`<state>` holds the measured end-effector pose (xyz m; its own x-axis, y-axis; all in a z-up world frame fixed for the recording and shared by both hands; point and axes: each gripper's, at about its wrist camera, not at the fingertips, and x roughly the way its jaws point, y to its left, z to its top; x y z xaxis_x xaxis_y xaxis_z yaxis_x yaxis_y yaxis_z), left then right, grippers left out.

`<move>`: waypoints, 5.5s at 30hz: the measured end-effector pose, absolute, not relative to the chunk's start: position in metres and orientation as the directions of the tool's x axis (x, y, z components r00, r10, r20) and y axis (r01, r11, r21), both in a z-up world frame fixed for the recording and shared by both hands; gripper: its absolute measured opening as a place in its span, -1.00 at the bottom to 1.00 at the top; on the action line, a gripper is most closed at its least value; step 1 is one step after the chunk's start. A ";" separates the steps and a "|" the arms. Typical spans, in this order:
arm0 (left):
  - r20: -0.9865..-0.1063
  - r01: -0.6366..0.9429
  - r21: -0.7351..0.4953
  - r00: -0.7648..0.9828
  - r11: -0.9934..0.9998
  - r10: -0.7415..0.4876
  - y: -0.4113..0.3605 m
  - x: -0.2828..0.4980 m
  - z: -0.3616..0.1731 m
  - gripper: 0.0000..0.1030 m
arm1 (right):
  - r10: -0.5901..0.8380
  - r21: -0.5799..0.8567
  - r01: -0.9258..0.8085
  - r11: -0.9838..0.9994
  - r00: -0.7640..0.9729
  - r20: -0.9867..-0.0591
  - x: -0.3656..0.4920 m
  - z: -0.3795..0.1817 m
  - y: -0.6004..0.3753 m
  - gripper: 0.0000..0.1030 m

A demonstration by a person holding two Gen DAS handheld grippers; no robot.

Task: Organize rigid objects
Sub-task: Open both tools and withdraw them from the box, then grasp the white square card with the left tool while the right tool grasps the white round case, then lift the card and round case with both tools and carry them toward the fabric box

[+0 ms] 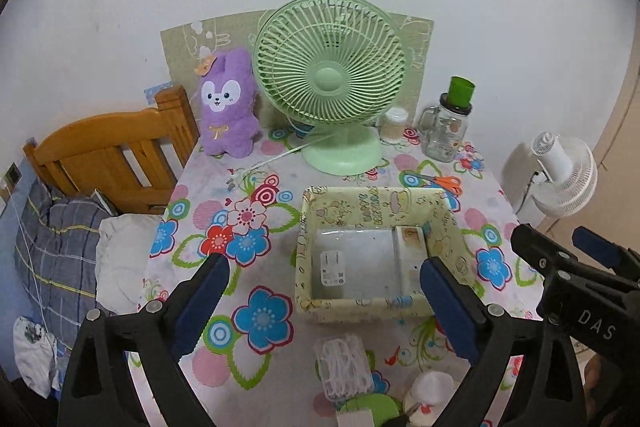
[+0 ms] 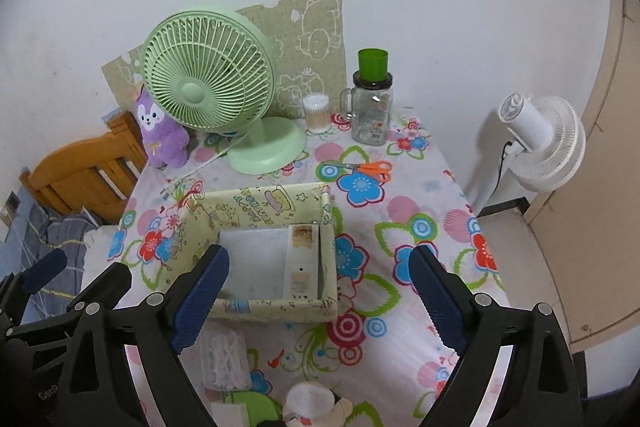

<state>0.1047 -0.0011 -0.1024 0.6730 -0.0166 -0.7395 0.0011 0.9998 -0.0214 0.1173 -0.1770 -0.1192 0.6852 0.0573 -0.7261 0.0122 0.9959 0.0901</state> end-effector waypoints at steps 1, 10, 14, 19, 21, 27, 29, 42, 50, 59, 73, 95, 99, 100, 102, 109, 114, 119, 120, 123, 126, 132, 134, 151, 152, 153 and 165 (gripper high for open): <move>-0.739 0.009 -0.021 0.673 1.000 -0.022 -0.002 0.101 -0.100 0.91 | 0.058 0.092 0.013 0.996 0.690 -0.722 0.113 -0.116 -0.178 0.83; -0.712 0.028 -0.016 0.701 0.999 -0.031 -0.007 0.069 -0.079 0.92 | 0.082 0.123 0.005 0.992 0.716 -0.693 0.084 -0.095 -0.182 0.84; -0.699 0.033 -0.016 0.714 0.999 -0.035 -0.008 0.058 -0.072 0.93 | 0.073 0.111 0.004 0.994 0.730 -0.680 0.074 -0.087 -0.180 0.84; -0.687 0.019 -0.001 0.726 1.000 -0.014 -0.008 0.047 -0.069 1.00 | 0.095 0.124 -0.015 0.992 0.731 -0.675 0.062 -0.085 -0.177 0.84; -0.690 0.014 -0.001 0.723 1.000 -0.011 -0.006 0.044 -0.070 1.00 | 0.100 0.128 -0.017 0.992 0.733 -0.673 0.058 -0.085 -0.177 0.84; -0.693 0.005 -0.016 0.721 1.000 -0.014 -0.003 0.031 -0.075 1.00 | 0.114 0.149 -0.018 0.989 0.733 -0.671 0.048 -0.091 -0.179 0.84; -0.694 0.005 -0.010 0.720 1.000 -0.010 -0.004 0.029 -0.078 1.00 | 0.108 0.140 -0.019 0.990 0.738 -0.666 0.044 -0.094 -0.179 0.84; -0.719 0.018 -0.015 0.695 1.000 -0.024 -0.013 0.021 -0.108 1.00 | 0.100 0.099 -0.045 0.994 0.735 -0.671 0.033 -0.121 -0.183 0.84; -0.719 0.006 -0.010 0.695 1.000 -0.012 -0.013 0.019 -0.132 1.00 | 0.124 0.108 -0.070 0.992 0.735 -0.667 0.032 -0.143 -0.187 0.84; -0.773 -0.006 -0.044 0.634 0.999 -0.031 -0.009 0.023 -0.173 1.00 | 0.126 0.091 -0.087 0.992 0.710 -0.693 0.033 -0.185 -0.184 0.84; -0.818 -0.007 -0.045 0.574 0.999 -0.033 -0.007 0.026 -0.231 0.99 | 0.090 0.033 -0.098 0.995 0.667 -0.739 0.040 -0.238 -0.172 0.84; -0.872 0.025 -0.035 0.487 0.999 -0.043 -0.026 0.017 -0.283 0.55 | 0.081 0.005 -0.128 0.992 0.592 -0.802 0.041 -0.296 -0.159 0.84; -0.887 0.016 -0.062 0.457 0.998 -0.062 -0.023 0.018 -0.290 0.31 | 0.080 0.003 -0.132 0.991 0.588 -0.805 0.042 -0.301 -0.156 0.84; -0.888 0.014 -0.067 0.456 0.998 -0.066 -0.023 0.018 -0.291 0.24 | 0.081 0.004 -0.131 0.991 0.586 -0.807 0.043 -0.302 -0.155 0.84; -0.888 0.015 -0.069 0.455 0.998 -0.068 -0.023 0.018 -0.292 0.10 | 0.078 0.004 -0.128 0.992 0.580 -0.811 0.044 -0.304 -0.154 0.84; -0.884 0.046 -0.046 0.464 0.998 -0.062 -0.030 0.018 -0.291 -0.22 | 0.077 0.014 -0.116 0.993 0.564 -0.822 0.047 -0.311 -0.155 0.84; -0.884 0.060 -0.040 0.464 0.997 -0.063 -0.030 0.018 -0.291 -0.22 | 0.083 0.017 -0.126 0.992 0.538 -0.839 0.052 -0.315 -0.154 0.72; -0.885 0.066 -0.040 0.461 0.997 -0.067 -0.029 0.019 -0.291 -0.22 | 0.081 0.012 -0.132 0.991 0.529 -0.844 0.055 -0.319 -0.151 0.47; -0.885 0.069 -0.039 0.460 0.997 -0.067 -0.029 0.019 -0.291 -0.22 | 0.086 0.017 -0.134 0.991 0.526 -0.846 0.056 -0.320 -0.150 0.44; -0.886 0.079 -0.037 0.459 0.996 -0.070 -0.031 0.019 -0.290 -0.22 | 0.104 0.034 -0.141 0.989 0.525 -0.845 0.057 -0.322 -0.147 0.25; -0.887 0.081 -0.035 0.457 0.996 -0.068 -0.031 0.019 -0.290 -0.22 | 0.098 0.031 -0.135 0.990 0.524 -0.846 0.058 -0.321 -0.144 0.15; -0.881 0.088 -0.038 0.467 0.995 -0.075 -0.033 0.018 -0.284 -0.22 | 0.089 0.042 -0.101 0.994 0.529 -0.844 0.055 -0.314 -0.150 0.14; -0.878 0.089 -0.043 0.471 0.995 -0.081 -0.034 0.018 -0.281 -0.22 | 0.084 0.039 -0.095 0.995 0.534 -0.841 0.053 -0.310 -0.151 0.14; -0.859 0.086 -0.058 0.503 0.995 -0.093 -0.046 0.014 -0.239 -0.22 | 0.046 0.025 -0.044 0.999 0.581 -0.813 0.043 -0.264 -0.166 0.14; -0.857 0.086 -0.057 0.506 0.995 -0.092 -0.046 0.015 -0.237 -0.22 | 0.047 0.027 -0.043 0.999 0.584 -0.811 0.043 -0.261 -0.167 0.14; -0.855 0.085 -0.057 0.510 0.995 -0.093 -0.047 0.015 -0.234 -0.22 | 0.045 0.027 -0.039 0.999 0.589 -0.807 0.042 -0.256 -0.168 0.14; -0.832 0.047 -0.060 0.550 0.997 -0.076 -0.042 0.019 -0.207 -0.22 | 0.032 -0.001 -0.051 0.999 0.640 -0.768 0.034 -0.216 -0.166 0.14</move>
<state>0.0187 -0.0416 -0.2067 0.5499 -0.0764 -0.8317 0.0472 0.9971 -0.0604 0.0342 -0.1655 -0.2155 0.6398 0.0319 -0.7679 -0.0513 0.9987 -0.0012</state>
